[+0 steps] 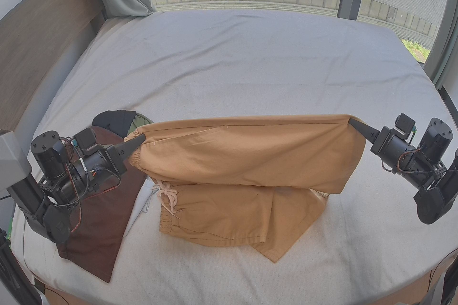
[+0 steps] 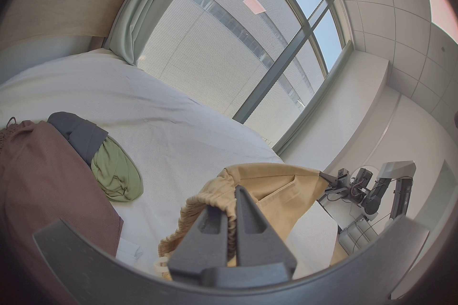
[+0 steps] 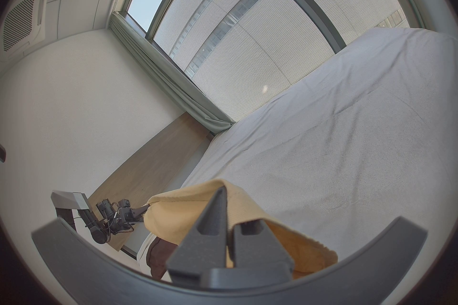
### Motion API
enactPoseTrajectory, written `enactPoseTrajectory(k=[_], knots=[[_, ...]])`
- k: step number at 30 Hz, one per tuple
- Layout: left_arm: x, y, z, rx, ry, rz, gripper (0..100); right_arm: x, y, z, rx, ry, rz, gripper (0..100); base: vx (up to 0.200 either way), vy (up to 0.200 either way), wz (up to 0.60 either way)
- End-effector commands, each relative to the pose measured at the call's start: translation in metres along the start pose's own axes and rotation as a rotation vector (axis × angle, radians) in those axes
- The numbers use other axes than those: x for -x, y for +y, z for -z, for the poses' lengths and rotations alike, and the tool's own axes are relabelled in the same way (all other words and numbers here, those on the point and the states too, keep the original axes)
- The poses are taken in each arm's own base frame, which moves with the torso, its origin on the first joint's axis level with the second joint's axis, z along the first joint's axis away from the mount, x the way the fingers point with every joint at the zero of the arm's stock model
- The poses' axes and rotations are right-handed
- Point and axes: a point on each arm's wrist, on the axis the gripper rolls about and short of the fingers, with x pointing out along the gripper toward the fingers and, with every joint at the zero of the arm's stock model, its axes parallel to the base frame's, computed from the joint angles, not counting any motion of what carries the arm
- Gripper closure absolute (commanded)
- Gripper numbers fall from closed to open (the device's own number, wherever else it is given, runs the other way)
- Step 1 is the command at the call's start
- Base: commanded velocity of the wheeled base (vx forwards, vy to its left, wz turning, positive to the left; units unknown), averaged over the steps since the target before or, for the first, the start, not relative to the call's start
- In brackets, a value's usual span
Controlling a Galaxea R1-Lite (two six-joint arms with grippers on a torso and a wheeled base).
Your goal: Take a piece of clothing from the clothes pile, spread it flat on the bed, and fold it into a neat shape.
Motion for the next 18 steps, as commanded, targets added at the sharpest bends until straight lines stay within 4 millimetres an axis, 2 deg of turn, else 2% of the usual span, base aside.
enactPoseTrajectory(k=[1,8,11,18], knots=[[-0.001,0.0,-0.001,-0.004,-0.007,0.002,100,-0.001,0.001,0.001,0.0,0.004,-0.005,100,0.0,0.0,0.0],[-0.006,0.002,-0.001,-0.007,-0.006,0.009,100,-0.01,0.0,-0.006,0.017,-0.023,-0.022,100,0.0,0.0,0.0],[-0.008,0.003,0.001,-0.009,-0.001,0.011,100,-0.017,-0.007,-0.005,0.019,-0.024,-0.021,100,0.0,0.0,0.0],[-0.03,0.015,-0.006,-0.026,-0.058,0.001,100,-0.037,-0.017,-0.006,0.034,-0.038,-0.039,100,0.0,0.0,0.0]])
